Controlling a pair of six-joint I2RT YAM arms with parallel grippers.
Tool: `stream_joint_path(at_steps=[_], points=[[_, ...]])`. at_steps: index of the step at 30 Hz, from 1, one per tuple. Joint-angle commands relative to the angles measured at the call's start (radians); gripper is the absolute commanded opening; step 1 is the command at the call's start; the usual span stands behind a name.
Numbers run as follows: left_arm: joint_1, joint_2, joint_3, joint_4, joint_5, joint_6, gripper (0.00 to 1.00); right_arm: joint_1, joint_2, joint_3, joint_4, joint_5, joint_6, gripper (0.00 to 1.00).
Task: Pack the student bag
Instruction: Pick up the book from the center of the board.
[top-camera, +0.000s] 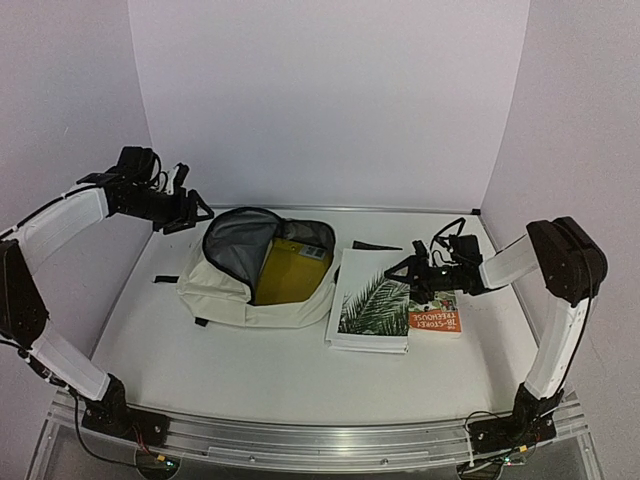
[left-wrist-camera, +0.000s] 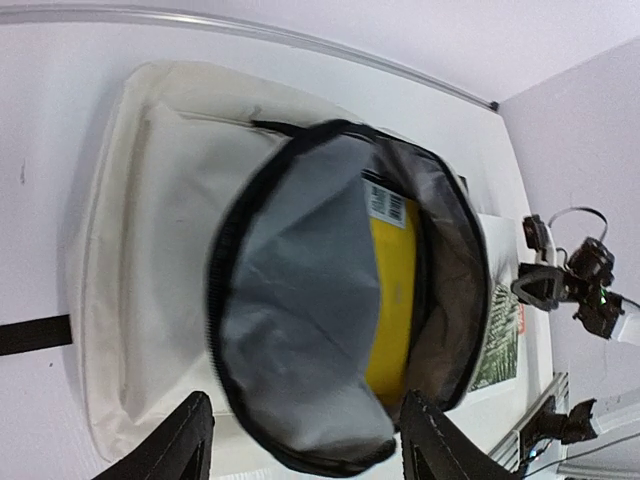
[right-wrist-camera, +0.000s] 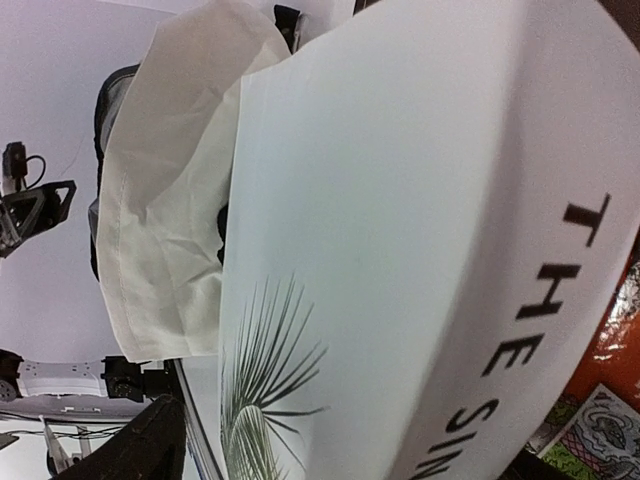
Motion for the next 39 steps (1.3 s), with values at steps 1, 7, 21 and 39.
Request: stream_joint_path(at_steps=[1, 7, 21, 39], points=[[-0.1, -0.088, -0.009, 0.017, -0.077, -0.082, 0.65, 0.044, 0.085, -0.001, 0.049, 0.002, 0.079, 0.84], [-0.111, -0.144, -0.056, 0.056, -0.044, -0.144, 0.68, 0.077, 0.1, 0.009, 0.1, -0.012, 0.113, 0.78], [-0.02, -0.072, -0.007, 0.031, 0.121, -0.06, 0.8, 0.079, -0.196, -0.043, 0.098, 0.064, 0.207, 0.39], [0.122, 0.17, 0.028, 0.095, 0.406, -0.016, 0.84, 0.137, -0.599, 0.235, -0.399, 0.327, 0.22, 0.36]])
